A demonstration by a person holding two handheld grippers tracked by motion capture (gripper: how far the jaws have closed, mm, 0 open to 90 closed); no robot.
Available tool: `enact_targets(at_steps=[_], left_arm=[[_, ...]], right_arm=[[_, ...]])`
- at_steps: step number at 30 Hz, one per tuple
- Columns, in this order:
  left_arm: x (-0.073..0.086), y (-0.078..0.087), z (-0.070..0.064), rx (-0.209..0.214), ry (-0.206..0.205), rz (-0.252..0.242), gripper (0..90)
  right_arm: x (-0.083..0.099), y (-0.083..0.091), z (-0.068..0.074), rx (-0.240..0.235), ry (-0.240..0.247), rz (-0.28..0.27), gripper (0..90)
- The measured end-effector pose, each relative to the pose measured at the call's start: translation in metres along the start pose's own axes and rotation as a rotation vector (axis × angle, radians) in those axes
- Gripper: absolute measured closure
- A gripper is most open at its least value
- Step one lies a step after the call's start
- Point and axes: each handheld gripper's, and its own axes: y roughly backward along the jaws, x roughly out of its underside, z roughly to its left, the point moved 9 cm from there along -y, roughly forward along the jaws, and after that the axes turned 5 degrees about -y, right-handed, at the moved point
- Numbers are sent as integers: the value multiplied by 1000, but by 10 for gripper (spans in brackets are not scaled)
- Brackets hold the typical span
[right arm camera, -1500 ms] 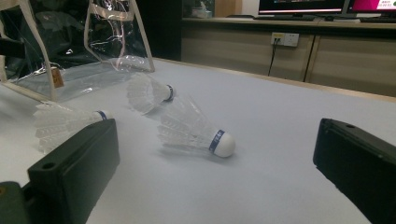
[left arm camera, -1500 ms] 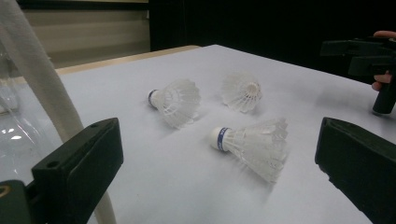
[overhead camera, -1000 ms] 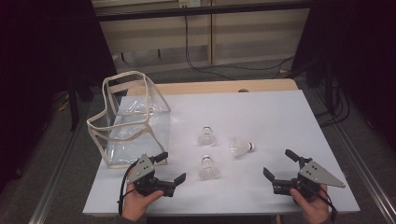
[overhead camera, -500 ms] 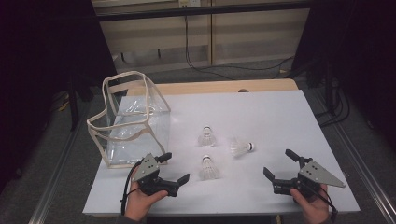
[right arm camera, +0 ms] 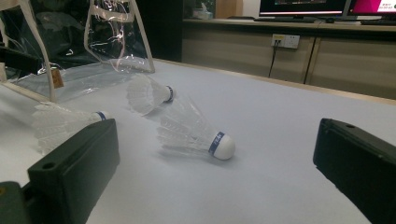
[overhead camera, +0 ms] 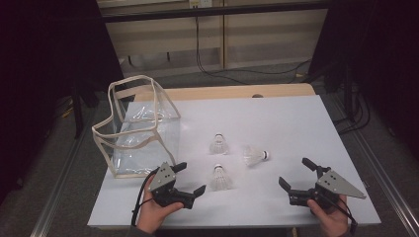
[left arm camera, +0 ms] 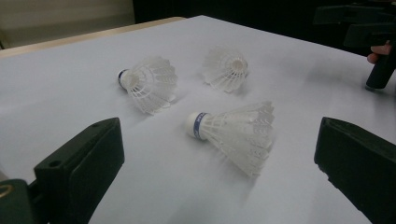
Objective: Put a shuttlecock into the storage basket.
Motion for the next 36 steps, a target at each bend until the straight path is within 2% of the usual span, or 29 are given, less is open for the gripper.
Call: enact_targets(at_steps=[9,13,22,30,36], left_arm=[[2,-9,-5,14,-17,25,17],[3,-11,-5,8,-23,42,18],[5,-17,-4,2,-18,64,21],[2,-22,-6,2,5,77,21],[2,-27,-9,10,-7,99,23]], right_arm=[[0,-1,1,-6,7,-1,6],[0,-1,2,-7,8,-2,6],[-1,-1,2,-7,8,-2,7],[-1,-2,3,-12,13,-3,7],[-1,-3,3,-13,12,-1,7]])
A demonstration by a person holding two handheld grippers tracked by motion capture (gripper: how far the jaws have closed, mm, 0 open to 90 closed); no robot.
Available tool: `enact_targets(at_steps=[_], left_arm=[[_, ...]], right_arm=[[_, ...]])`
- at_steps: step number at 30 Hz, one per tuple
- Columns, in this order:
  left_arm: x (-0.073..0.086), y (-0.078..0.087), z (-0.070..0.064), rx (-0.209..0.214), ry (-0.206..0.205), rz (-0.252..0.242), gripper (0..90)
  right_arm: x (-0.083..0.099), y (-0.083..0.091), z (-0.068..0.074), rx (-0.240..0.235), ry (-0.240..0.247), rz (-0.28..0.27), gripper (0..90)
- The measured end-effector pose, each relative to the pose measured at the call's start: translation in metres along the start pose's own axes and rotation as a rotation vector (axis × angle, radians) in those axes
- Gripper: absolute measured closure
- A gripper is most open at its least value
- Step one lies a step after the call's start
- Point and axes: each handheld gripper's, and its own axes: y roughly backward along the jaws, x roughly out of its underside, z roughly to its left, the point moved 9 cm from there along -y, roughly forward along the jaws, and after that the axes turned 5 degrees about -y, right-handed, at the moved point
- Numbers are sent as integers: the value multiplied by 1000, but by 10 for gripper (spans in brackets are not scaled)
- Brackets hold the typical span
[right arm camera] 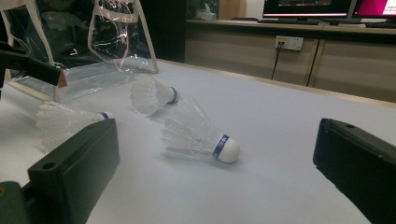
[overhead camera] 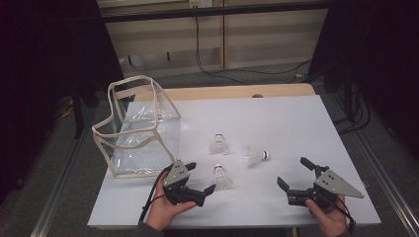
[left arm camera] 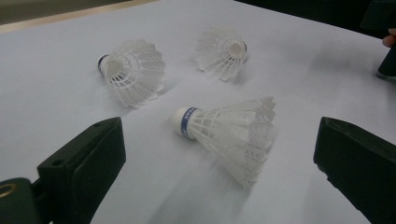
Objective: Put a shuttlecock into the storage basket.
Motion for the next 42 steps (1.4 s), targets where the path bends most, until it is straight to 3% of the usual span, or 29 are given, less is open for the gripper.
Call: enact_targets(at_steps=[10,16,19,28,42], left_arm=[[-1,-7,-1,7,32,17,32],[-1,-10,-1,3,40,32,33],[0,-11,-1,2,19,48,31],[0,-16,-3,5,35,78,34],[5,-22,0,-16,53,135,110]], right_arm=[[0,0,0,2,1,-3,7],[0,0,0,0,2,-1,7],[0,0,0,1,1,-1,7],[0,-1,1,0,0,-2,7],[-1,-1,0,2,0,-4,7]])
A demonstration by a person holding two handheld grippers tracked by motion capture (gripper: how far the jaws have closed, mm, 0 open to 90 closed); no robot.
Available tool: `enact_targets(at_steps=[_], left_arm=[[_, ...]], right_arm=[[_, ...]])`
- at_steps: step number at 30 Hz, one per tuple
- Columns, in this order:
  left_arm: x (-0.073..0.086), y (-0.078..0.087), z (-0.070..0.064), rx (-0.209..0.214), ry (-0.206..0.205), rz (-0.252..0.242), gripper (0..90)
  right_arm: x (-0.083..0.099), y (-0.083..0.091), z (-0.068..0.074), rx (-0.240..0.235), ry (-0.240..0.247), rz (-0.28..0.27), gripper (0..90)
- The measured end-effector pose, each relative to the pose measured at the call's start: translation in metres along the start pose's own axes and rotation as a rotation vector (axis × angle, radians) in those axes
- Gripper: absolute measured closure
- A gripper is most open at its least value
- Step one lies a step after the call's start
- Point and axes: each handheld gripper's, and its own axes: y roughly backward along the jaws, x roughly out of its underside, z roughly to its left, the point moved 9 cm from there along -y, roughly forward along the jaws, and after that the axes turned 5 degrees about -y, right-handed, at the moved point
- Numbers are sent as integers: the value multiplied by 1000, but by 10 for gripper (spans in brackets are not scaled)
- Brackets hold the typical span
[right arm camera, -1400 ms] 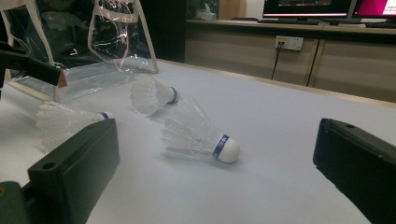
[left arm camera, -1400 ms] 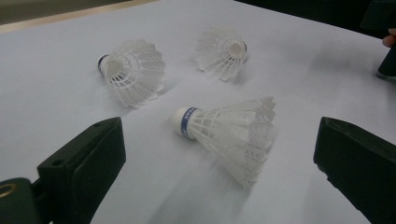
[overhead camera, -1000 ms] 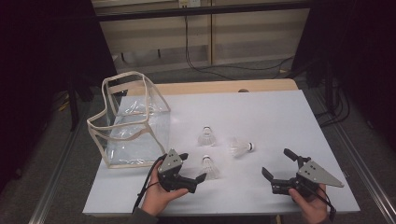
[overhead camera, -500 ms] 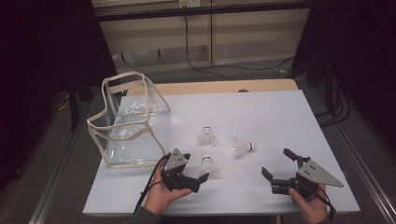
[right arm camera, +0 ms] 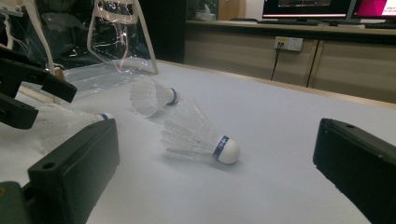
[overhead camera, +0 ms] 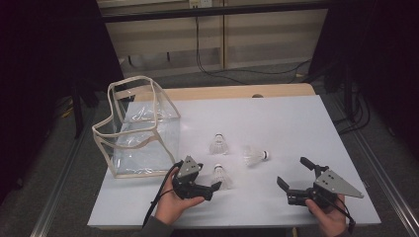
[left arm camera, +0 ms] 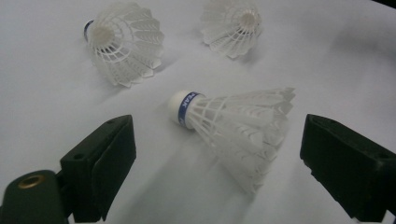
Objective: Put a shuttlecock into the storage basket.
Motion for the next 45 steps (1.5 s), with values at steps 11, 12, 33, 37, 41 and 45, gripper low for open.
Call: enact_targets(at_steps=[11,12,33,37,41,45], left_arm=[[1,-4,1,-7,6,22,156],[1,-5,1,-9,5,28,159],[5,-13,3,-26,-1,74,268],[8,-15,3,-30,1,95,282],[9,-15,5,-50,0,100,306],[8,-15,6,-59,-14,95,326]], right_arm=[[0,-1,0,-2,-1,0,7],[0,-1,0,-3,0,0,7],[0,-1,0,-1,3,0,7],[0,-1,0,-2,2,-1,7],[-1,0,1,-4,1,-1,7],[0,-1,0,-3,3,-1,7]])
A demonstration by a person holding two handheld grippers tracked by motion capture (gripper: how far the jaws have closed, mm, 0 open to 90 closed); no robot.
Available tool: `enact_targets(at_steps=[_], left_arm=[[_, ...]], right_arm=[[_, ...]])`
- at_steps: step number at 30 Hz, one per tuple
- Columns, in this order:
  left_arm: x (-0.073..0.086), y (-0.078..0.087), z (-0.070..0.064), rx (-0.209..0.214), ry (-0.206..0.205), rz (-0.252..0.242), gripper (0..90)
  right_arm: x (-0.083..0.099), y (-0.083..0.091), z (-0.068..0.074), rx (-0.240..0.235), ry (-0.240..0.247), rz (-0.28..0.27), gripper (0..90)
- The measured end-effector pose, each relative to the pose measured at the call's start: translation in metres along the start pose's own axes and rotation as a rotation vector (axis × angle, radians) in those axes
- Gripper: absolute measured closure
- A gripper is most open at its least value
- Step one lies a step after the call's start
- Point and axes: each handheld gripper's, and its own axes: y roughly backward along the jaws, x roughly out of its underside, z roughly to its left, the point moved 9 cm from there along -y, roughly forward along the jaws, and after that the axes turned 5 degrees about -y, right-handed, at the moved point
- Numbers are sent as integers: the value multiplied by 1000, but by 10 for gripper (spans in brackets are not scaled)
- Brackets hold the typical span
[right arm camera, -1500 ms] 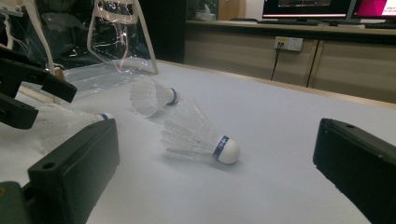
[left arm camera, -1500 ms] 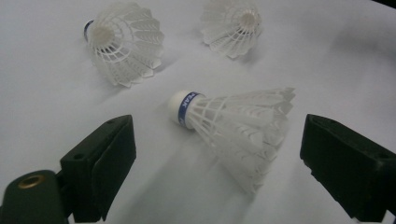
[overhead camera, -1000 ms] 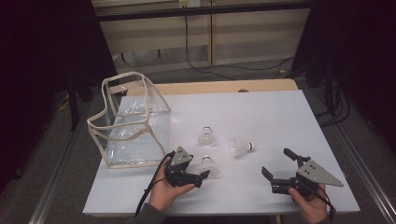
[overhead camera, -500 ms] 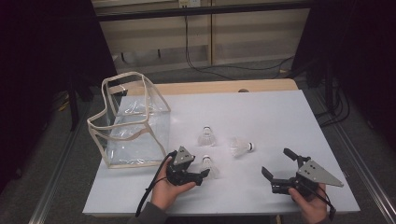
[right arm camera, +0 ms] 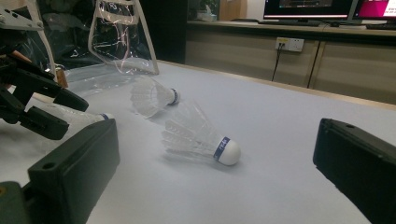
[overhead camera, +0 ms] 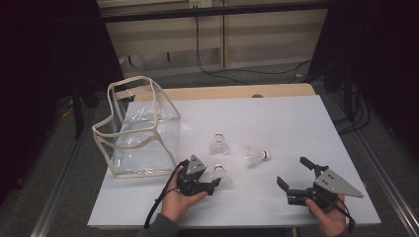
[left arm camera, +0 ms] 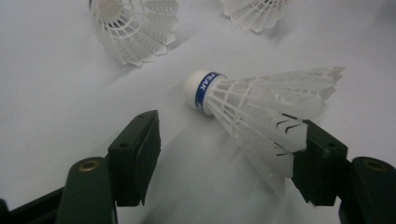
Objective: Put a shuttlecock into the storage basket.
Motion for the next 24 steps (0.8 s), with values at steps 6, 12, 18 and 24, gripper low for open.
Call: enact_targets(at_steps=[6,12,18,24], left_arm=[[1,0,2,-14,-7,5,358],[1,-2,1,-14,-3,16,379],[-1,-3,1,-19,11,16,404],[-1,-6,2,-21,34,26,434]], right_arm=[[0,0,1,-2,-1,-1,8],[0,0,1,-2,1,-1,8],[0,0,0,-2,0,-2,8],[-1,0,0,-1,1,-5,8]])
